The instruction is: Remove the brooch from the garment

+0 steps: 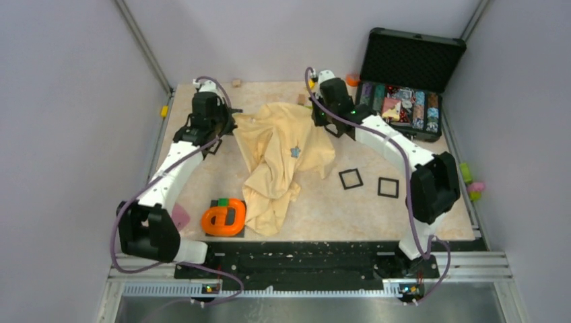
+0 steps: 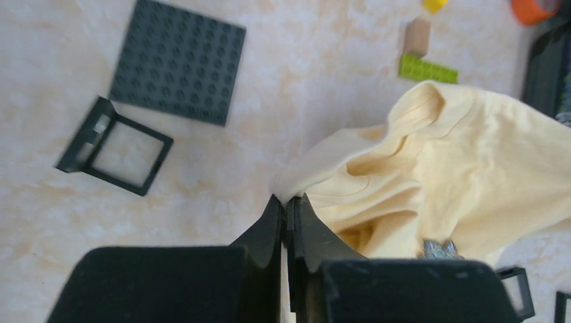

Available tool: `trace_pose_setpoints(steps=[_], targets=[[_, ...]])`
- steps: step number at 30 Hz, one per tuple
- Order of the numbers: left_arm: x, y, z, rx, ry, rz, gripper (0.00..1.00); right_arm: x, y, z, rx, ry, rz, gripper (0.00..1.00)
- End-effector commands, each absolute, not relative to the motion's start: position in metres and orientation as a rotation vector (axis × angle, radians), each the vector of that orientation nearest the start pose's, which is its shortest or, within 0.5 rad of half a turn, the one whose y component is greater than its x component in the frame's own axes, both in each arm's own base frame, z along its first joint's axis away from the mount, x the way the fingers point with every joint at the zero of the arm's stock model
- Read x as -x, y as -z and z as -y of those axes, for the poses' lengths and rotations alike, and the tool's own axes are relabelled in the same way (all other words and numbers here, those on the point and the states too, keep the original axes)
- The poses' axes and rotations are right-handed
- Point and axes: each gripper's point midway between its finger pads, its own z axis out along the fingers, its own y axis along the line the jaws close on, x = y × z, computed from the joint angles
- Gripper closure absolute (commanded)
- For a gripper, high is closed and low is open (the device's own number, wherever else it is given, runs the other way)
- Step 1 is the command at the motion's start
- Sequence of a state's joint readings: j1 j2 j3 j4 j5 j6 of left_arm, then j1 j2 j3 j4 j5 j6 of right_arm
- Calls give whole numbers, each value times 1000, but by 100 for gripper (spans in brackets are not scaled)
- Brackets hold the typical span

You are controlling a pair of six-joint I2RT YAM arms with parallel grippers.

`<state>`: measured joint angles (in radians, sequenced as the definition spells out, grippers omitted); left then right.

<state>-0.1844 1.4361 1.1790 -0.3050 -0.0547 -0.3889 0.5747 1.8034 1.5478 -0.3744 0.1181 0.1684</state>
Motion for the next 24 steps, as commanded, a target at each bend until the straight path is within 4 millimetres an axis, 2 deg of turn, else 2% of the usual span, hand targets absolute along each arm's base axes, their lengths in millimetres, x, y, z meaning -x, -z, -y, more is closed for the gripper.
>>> trace_pose_setpoints(steps=[1,6,12,19,21,24], targets=[[-408,-280,64,238,202,-1955,100,-436,-285,-261,357,-337,-1971,100],[-389,-349,60,200,212,-1838,100,-436,-347,-256,356,-340,-1857,100],[-363,-430,62,105,232,-1682,100,-424,-432,-258,370,-408,-1704,100],[-337,-508,63,15,220,-1608,100,-408,-517,-246,380,-402,-1571,100],[-327,-518,64,-9,228,-1603,100,-397,-538,-243,389,-420,-1530,100],[-305,-529,67,-42,262,-1588,100,-375,-554,-241,421,-474,-1488,100]])
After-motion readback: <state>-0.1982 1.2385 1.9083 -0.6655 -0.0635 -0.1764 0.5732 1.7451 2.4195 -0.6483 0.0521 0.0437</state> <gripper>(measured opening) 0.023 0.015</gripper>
